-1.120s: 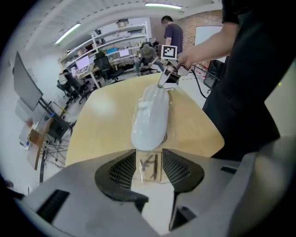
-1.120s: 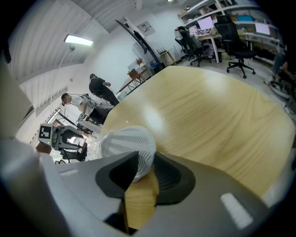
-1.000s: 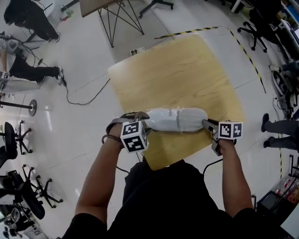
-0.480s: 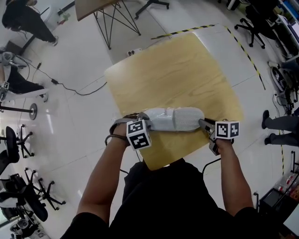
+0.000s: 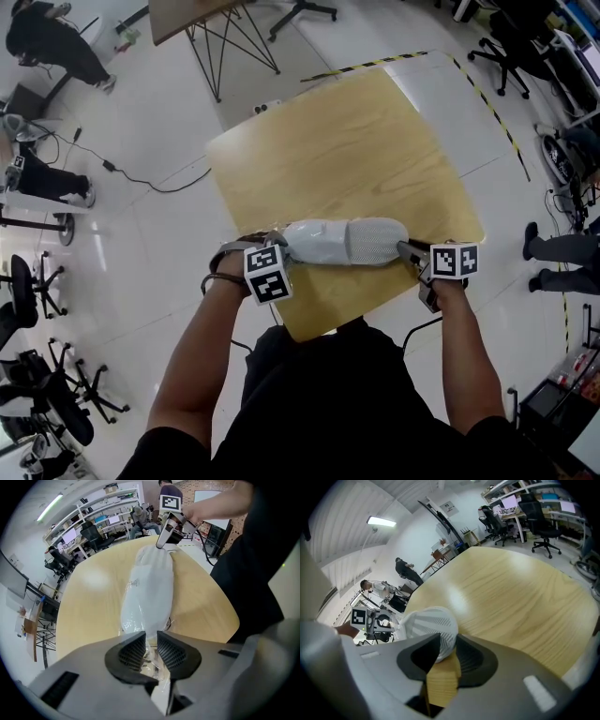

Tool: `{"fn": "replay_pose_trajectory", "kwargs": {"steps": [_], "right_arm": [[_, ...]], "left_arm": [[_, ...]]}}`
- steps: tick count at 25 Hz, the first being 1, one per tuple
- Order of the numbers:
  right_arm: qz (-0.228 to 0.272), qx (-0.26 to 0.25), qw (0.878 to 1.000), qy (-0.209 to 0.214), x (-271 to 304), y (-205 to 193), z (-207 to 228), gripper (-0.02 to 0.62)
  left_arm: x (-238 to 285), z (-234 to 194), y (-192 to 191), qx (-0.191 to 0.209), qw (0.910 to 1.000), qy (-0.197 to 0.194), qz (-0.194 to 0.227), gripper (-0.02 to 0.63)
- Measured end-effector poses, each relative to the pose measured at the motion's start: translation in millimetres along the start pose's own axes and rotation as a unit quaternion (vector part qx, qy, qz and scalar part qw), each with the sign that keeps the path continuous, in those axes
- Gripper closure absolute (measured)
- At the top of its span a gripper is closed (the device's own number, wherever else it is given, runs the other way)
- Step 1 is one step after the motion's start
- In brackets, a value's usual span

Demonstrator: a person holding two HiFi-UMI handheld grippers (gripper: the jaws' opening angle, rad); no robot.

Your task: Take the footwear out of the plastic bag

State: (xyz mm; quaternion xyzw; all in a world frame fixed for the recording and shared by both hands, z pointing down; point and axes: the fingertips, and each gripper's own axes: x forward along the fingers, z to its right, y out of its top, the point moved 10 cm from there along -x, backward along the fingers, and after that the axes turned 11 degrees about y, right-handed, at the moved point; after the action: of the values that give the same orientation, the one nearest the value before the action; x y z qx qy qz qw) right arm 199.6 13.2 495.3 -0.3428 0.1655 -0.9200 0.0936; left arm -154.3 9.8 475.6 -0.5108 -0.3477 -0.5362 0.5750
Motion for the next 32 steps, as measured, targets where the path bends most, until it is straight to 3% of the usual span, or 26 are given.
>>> {"fn": "replay_pose_trajectory", "kwargs": {"steps": [20, 32], "right_arm": [[-0.024, -0.001, 1.0, 0.003, -26.4, -5.3, 13.9, 0.489], [-0.068, -0.034, 0.996, 0.049, -9.5, -6.0, 1.0, 0.502]], "left_arm": [[3.4, -1.5, -31.0, -0.014, 0.9989, 0.019, -0.039, 0.575], [-12.1, -12.0, -79.1, -0.039, 0.9944, 0.046, -0.087, 0.588]]}}
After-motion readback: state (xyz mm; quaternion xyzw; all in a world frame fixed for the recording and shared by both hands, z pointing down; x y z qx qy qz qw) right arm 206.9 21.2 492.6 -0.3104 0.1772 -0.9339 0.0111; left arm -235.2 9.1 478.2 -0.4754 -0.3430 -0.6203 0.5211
